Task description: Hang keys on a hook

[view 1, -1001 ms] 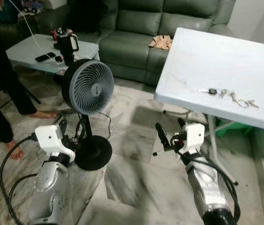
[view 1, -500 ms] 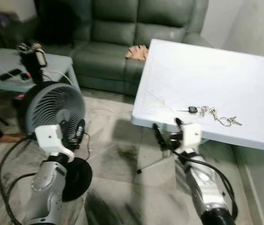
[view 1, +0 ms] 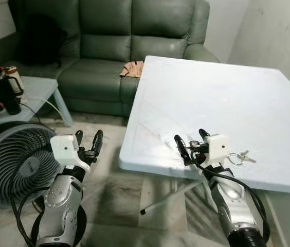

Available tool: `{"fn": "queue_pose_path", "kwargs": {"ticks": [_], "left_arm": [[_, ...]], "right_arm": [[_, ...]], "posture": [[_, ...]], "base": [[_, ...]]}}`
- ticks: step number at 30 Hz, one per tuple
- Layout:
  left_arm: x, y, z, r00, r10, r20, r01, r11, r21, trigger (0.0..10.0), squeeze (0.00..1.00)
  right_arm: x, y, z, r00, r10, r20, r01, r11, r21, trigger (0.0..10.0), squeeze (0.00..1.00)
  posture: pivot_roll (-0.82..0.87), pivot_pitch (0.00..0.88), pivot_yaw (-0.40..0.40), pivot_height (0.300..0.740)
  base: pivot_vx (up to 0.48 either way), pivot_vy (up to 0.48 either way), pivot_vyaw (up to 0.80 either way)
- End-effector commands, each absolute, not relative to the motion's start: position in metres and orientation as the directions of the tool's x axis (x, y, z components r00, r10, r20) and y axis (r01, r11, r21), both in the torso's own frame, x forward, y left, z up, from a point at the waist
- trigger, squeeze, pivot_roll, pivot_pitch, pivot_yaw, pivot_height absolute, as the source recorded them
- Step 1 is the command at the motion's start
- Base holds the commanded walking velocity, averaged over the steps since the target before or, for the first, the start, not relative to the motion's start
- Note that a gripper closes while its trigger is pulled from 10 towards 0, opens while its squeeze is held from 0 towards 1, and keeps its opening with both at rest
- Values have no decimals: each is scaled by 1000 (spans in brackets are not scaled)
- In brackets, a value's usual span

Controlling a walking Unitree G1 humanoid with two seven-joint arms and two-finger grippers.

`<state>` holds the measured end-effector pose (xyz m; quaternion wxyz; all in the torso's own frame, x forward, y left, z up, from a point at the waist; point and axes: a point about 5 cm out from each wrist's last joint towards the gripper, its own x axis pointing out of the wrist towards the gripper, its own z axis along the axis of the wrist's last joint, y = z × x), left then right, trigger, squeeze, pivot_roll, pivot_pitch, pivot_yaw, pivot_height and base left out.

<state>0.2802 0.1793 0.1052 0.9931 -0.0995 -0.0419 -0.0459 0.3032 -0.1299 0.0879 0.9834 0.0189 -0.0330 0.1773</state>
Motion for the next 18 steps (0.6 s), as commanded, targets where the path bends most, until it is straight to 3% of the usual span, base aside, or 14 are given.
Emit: {"fn": "queue_pose_path", "kwargs": {"ticks": [1, 16, 18], "left_arm": [[281, 172, 105, 991, -99, 89, 115, 975, -188, 10000, 0], [282, 163, 104, 992, -99, 81, 112, 978, -175, 10000, 0], [281, 159, 104, 992, -87, 94, 101, 983, -154, 10000, 0]], "right_arm": [[304, -138, 91, 941, 331, 78, -333, 943, 14, 10000, 0], [304, -139, 93, 938, 338, 75, -339, 941, 4, 10000, 0], [303, -138, 93, 934, 349, 75, -349, 937, -4, 10000, 0]], "posture": [[-128, 0, -33, 724], [-130, 0, -39, 724], [-133, 0, -42, 724]], "base": [[0, 0, -681], [0, 0, -679], [0, 0, 0]]}}
